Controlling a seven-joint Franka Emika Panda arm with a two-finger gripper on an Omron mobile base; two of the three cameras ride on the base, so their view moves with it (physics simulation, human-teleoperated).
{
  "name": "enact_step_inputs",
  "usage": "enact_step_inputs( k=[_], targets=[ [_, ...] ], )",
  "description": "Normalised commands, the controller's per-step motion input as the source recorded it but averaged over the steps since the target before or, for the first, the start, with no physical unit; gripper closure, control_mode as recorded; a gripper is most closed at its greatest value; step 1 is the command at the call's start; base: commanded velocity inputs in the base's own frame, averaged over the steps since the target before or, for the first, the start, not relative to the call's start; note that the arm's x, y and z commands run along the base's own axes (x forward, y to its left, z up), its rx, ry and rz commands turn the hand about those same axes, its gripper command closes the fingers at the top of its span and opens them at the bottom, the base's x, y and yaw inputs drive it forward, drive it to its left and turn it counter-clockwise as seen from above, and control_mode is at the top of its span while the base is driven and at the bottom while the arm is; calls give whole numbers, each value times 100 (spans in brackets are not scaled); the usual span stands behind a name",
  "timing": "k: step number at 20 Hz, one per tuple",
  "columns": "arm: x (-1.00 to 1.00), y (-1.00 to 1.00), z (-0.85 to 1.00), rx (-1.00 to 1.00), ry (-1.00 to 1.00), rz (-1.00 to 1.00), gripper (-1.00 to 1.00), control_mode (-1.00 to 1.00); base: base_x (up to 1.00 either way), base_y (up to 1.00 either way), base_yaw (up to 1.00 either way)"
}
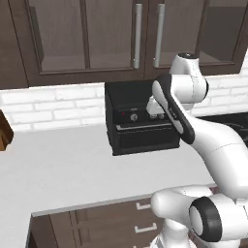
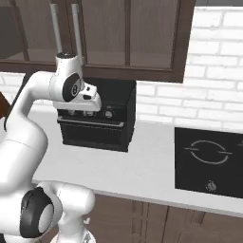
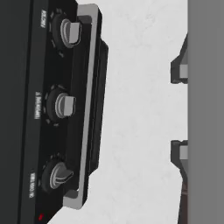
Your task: Navigate to the fridge.
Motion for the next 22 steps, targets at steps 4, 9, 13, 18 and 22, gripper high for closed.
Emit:
enact_step_inputs(
  k=[4,9,13,18,22],
  targets=[
    [-36,-1,-4,0,1,0,-100,-100,0,0,0],
    [-34,-5,-6,0,0,-1,-100,100,-51,-23,-24],
    [0,0,0,0,0,0,-100,100,-23,-22,-80],
    [0,0,0,0,0,0,-100,100,0,-2,-96],
    [0,0,0,0,0,0,-100,100,0,0,-100]
  ],
)
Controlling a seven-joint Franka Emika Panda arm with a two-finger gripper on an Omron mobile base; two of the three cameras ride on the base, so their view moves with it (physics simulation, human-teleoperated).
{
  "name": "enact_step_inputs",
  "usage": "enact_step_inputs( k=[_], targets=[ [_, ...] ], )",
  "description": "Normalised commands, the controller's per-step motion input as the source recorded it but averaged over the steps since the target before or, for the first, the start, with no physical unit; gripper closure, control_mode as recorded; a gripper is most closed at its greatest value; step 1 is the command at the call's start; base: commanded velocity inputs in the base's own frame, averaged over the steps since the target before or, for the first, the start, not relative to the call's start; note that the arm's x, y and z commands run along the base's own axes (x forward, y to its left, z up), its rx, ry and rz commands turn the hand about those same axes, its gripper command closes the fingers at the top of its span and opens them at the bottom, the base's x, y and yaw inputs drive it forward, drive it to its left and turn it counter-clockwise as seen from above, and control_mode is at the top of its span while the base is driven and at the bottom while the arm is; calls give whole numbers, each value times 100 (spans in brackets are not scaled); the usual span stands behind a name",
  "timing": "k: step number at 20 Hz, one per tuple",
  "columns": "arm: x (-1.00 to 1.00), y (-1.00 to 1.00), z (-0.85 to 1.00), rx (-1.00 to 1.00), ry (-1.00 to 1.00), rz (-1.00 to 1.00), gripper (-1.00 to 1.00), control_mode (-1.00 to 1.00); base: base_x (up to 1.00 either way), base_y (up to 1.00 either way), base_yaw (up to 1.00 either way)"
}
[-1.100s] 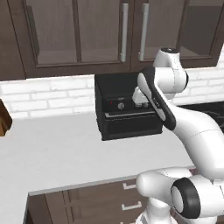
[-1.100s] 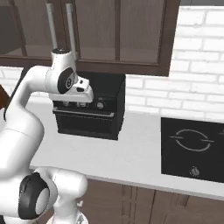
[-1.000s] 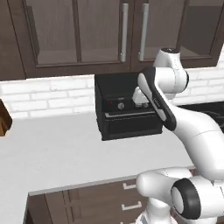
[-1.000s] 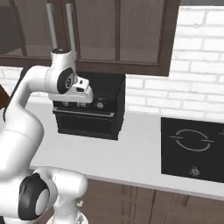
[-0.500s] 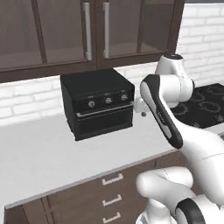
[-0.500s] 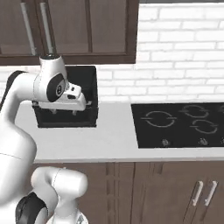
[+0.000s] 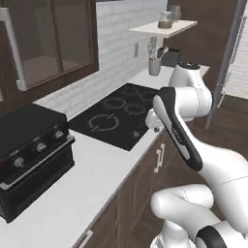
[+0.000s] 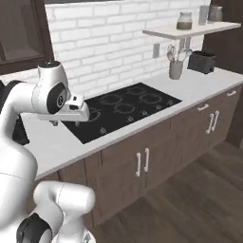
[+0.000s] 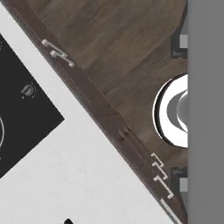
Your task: Navigate to the fridge.
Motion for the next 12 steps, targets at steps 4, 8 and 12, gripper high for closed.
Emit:
enact_step_inputs(
  k=[4,8,12],
  targets=[
    [0,0,0,0,0,0,-100,100,0,-3,-98],
    [0,0,0,0,0,0,-100,100,4,-14,-94],
    [0,0,0,0,0,0,-100,100,89,-48,-56]
  ],
)
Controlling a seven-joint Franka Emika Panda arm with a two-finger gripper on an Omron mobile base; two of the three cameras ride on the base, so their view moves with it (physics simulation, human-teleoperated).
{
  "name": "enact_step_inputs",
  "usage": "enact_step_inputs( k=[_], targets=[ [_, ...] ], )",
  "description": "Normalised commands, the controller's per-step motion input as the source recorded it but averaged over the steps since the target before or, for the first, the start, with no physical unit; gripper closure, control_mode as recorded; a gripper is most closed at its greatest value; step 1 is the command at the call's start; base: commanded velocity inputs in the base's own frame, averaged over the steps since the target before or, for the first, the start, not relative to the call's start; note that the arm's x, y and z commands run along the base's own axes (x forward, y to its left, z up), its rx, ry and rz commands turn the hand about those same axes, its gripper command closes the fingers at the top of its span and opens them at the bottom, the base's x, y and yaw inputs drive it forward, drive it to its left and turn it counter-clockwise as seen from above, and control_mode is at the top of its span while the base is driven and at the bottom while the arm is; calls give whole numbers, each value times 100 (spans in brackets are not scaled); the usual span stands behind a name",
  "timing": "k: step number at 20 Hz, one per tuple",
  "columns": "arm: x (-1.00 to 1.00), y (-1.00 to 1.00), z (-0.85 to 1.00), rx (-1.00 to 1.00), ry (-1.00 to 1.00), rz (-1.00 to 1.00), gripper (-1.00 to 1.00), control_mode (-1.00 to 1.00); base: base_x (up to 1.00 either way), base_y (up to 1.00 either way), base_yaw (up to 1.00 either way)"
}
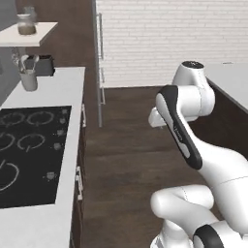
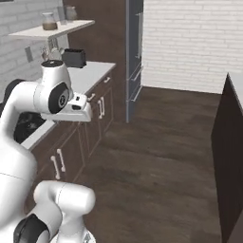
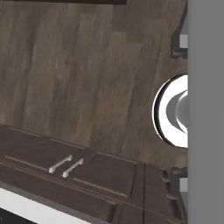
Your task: Navigate to the fridge.
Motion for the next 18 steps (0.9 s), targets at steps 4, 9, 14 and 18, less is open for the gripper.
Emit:
enact_step_inputs(
  k=[4,9,14,18],
  targets=[
    [0,0,0,0,0,0,-100,100,100,-34,-14],
    [0,0,0,0,0,0,-100,100,100,-11,-11],
    [0,0,0,0,0,0,-100,100,100,0,-5],
    [0,0,0,0,0,0,-100,100,100,-1,0]
  ],
)
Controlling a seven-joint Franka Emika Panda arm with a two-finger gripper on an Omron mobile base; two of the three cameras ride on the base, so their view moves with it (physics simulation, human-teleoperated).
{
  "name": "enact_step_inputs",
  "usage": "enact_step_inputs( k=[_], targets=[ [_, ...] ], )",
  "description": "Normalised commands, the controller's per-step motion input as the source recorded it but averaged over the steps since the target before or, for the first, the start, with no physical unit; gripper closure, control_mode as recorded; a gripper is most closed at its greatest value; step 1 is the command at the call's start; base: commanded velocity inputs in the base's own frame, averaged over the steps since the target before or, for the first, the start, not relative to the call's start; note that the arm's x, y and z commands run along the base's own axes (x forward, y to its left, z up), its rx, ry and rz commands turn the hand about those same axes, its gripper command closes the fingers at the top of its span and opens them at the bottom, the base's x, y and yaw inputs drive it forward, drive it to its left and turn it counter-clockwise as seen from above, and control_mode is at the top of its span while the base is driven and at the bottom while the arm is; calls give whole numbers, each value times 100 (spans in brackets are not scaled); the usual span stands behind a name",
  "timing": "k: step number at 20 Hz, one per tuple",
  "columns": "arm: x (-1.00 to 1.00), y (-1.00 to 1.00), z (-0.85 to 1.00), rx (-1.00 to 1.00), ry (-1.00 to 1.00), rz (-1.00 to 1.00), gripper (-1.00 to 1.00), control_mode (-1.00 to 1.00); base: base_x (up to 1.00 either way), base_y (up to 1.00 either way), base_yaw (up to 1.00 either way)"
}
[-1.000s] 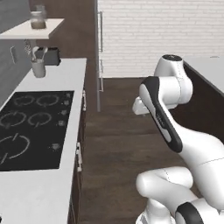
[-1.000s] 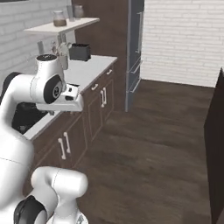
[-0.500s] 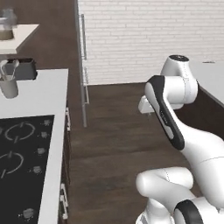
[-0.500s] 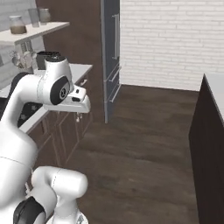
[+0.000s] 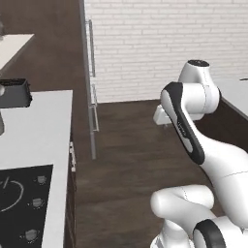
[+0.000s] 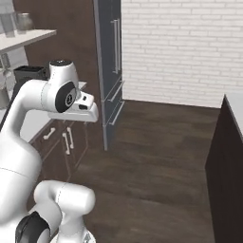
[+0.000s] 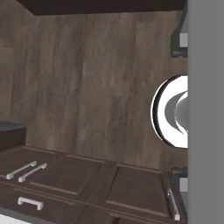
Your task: Navigate to the fridge.
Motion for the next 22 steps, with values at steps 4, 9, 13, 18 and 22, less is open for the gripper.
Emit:
enact_step_inputs(
  k=[4,9,13,18,22],
  targets=[
    [0,0,0,0,0,0,-100,100,100,-24,-2],
    [0,0,0,0,0,0,-100,100,100,-48,-2],
    [0,0,0,0,0,0,-100,100,100,-85,0],
    [0,0,0,0,0,0,-100,100,100,-77,0],
    [0,0,0,0,0,0,-100,100,100,-57,0]
  ],
)
